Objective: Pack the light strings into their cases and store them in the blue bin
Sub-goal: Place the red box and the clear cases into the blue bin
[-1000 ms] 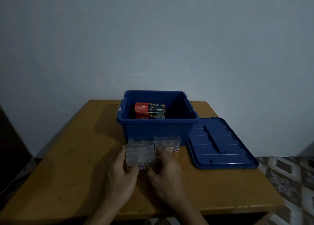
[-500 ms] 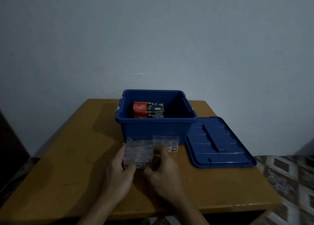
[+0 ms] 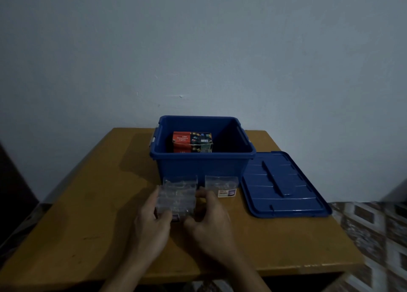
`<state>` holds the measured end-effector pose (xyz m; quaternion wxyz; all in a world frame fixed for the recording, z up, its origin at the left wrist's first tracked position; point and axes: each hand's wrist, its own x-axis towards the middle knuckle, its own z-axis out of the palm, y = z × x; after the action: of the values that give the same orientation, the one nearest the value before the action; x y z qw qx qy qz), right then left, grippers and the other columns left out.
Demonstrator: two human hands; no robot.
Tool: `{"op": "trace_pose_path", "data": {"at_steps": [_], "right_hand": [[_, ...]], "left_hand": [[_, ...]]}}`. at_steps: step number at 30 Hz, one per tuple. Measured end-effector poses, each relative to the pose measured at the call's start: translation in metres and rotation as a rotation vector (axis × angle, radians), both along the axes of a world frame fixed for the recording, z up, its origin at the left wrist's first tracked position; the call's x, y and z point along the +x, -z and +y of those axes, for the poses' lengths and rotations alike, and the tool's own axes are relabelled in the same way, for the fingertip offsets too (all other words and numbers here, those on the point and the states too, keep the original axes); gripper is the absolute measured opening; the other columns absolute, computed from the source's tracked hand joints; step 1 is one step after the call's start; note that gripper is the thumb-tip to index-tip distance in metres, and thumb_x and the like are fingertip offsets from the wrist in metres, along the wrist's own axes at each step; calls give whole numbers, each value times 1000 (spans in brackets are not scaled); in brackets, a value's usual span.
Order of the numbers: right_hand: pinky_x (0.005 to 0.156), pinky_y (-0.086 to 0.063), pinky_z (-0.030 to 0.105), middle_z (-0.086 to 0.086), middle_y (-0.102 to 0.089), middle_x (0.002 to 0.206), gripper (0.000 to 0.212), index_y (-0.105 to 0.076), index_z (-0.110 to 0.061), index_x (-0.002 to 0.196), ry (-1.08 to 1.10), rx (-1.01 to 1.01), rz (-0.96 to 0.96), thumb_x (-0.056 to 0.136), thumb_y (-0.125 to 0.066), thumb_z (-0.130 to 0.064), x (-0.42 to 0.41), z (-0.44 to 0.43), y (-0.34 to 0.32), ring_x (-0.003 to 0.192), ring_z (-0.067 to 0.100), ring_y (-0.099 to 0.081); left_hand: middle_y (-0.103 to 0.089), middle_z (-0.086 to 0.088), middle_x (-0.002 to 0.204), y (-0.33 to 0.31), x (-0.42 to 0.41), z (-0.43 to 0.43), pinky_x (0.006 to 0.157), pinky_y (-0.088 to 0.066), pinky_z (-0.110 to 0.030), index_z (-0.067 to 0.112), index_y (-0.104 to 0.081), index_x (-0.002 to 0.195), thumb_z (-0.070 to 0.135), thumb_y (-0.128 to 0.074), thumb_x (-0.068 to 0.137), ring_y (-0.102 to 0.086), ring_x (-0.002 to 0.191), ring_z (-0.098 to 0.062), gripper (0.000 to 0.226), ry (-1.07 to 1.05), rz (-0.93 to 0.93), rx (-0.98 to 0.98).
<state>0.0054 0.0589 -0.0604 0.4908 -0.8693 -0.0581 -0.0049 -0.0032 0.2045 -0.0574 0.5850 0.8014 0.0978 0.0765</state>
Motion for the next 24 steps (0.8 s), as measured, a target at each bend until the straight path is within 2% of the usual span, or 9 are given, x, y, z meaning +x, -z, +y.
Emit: {"op": "trace_pose_path", "data": {"at_steps": [2,4,6,10,12,15,18,21,24], "right_hand": [[98,-53,26,-15,-60,128,66,-43,-33,138,-11,15,10,81,-76,-35,0,-1,-2,117,3,-56],[88,-50,12,-17,-59,127,64,-43,-31,139,-34,35,20,85,-76,-30,0,-4,-4,114,-2,-56],[77,-48,4,-22,-58,121,61,-43,-31,137,-53,56,39,87,-76,-27,-1,-6,-7,107,-8,-57],[75,-47,1,-28,-56,112,58,-43,-32,135,-55,72,35,87,-75,-28,-5,-5,-10,101,-13,-55],[77,-47,2,-28,-55,112,57,-42,-33,134,-52,78,30,87,-76,-29,-6,-5,-11,103,-12,-56],[86,-49,9,-25,-57,117,56,-43,-34,132,-47,85,24,87,-76,-28,-9,-7,-10,112,-3,-58],[90,-51,12,-24,-59,119,57,-44,-35,131,-43,79,25,86,-77,-27,-15,-13,-11,113,-3,-58],[97,-52,18,-25,-59,121,61,-41,-40,130,-52,85,27,85,-79,-25,-22,-23,-12,115,-5,-58],[100,-52,23,-25,-59,119,64,-37,-42,129,-38,78,34,83,-79,-24,-29,-35,-12,114,-5,-58]], "left_hand": [[-63,9,120,0,1,0,83,-45,-19,23,-47,146,3,-51,98,-59,107,-4,52,11,-15,-4],[-64,15,113,-2,1,1,78,-47,-16,32,-52,135,1,-50,98,-59,101,1,48,22,-31,-4],[-65,14,113,0,1,2,84,-52,-23,35,-53,131,-1,-50,98,-61,104,-3,49,27,-38,-9],[-67,11,117,2,0,5,87,-51,-25,24,-54,139,-1,-50,98,-62,106,-5,48,32,-50,5],[-67,14,114,0,-3,6,92,-54,-27,28,-56,136,-2,-50,97,-63,104,1,49,35,-67,14],[-62,24,110,-7,-11,5,76,-47,-3,37,-50,127,-4,-53,96,-58,94,19,52,74,-70,48],[-58,32,106,-8,-20,4,73,-41,3,45,-45,121,-1,-57,95,-51,92,30,55,126,-50,87],[-63,38,101,-5,-26,3,80,-39,2,55,-44,117,5,-64,92,-50,99,27,59,184,-37,180],[-48,23,128,-4,-30,0,103,-38,-16,47,-37,145,24,-67,92,-47,116,6,65,249,-8,291]]}}
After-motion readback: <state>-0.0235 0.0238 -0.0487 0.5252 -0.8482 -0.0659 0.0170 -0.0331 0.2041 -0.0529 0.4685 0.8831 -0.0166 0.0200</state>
